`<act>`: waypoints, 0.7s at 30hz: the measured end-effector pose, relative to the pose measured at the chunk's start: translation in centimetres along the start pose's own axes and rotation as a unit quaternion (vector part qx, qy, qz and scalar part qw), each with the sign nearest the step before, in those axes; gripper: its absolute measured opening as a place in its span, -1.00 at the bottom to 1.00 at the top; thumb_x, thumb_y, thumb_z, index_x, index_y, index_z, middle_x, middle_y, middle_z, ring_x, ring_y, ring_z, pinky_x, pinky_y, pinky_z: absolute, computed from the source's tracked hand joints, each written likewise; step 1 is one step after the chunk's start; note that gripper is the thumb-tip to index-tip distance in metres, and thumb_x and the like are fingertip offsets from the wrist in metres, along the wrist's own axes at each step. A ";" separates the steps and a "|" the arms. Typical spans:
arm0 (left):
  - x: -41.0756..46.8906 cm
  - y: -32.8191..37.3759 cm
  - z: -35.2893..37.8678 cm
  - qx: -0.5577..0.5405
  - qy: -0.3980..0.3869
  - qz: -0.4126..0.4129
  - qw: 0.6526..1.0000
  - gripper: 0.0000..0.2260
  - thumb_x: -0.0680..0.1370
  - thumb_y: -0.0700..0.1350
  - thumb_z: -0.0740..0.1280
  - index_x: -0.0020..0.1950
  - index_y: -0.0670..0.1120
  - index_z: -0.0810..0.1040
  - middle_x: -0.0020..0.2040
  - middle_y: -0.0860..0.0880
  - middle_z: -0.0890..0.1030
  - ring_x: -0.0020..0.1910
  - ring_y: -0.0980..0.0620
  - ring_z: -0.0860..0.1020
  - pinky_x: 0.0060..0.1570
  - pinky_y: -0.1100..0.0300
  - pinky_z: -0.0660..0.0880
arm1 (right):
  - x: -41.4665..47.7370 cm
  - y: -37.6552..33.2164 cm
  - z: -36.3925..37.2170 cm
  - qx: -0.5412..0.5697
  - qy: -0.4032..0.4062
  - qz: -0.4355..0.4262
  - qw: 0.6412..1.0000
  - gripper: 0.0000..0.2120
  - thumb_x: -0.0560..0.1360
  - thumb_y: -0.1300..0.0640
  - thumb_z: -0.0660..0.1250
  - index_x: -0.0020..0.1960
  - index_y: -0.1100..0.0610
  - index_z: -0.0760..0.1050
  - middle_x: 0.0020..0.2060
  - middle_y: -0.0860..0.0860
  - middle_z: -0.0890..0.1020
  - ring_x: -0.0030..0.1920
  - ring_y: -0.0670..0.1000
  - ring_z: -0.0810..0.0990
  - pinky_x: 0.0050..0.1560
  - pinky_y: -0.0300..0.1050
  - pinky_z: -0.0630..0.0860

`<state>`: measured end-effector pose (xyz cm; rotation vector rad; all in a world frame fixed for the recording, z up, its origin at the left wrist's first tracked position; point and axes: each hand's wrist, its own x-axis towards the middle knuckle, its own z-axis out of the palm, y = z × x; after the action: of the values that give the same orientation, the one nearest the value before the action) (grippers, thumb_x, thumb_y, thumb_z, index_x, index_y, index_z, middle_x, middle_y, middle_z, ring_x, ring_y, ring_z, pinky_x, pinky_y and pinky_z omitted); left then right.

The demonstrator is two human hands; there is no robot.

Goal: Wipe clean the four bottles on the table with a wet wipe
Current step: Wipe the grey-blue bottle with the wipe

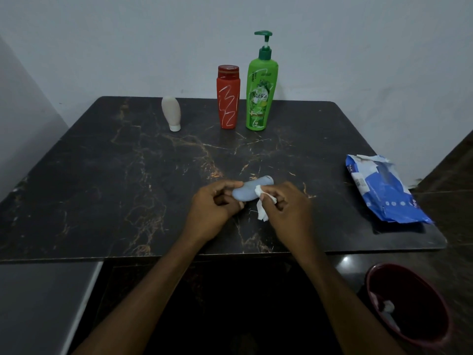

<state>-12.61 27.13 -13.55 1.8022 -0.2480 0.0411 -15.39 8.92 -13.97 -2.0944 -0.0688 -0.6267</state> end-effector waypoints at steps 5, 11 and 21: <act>-0.1 0.3 0.1 0.004 0.033 0.000 0.999 -0.82 0.52 -0.16 0.53 0.11 -0.08 0.72 -0.10 -0.01 0.73 -0.08 0.06 0.71 -0.02 0.23 0.61 | -0.5 -1.5 0.9 0.004 -0.024 -0.011 1.000 -0.87 0.51 0.25 0.42 0.03 0.13 0.68 -0.09 -0.06 0.64 -0.11 -0.15 0.61 -0.10 -0.38 0.49; -0.1 0.3 0.1 0.021 0.026 -0.003 0.999 -0.82 0.50 -0.22 0.54 0.09 -0.08 0.71 -0.09 -0.02 0.73 -0.09 0.02 0.71 -0.02 0.18 0.64 | 0.3 0.0 0.3 -0.010 -0.011 0.013 1.000 -0.89 0.52 0.19 0.44 0.03 0.09 0.67 -0.10 -0.08 0.64 -0.10 -0.16 0.61 -0.04 -0.25 0.54; -0.4 0.3 0.1 0.038 0.066 0.020 0.997 -0.63 0.45 -0.28 0.56 0.23 -0.08 0.65 0.02 0.04 0.73 0.00 0.14 0.69 0.07 0.22 0.63 | 0.9 -0.6 -0.3 -0.034 -0.035 0.013 0.999 -0.77 0.54 0.21 0.40 0.19 0.12 0.63 0.02 -0.04 0.61 -0.03 -0.17 0.55 -0.01 -0.56 0.34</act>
<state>-13.03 27.04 -13.33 1.8616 -0.1903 0.1997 -14.92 8.88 -12.96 -2.1787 -0.0601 -0.5459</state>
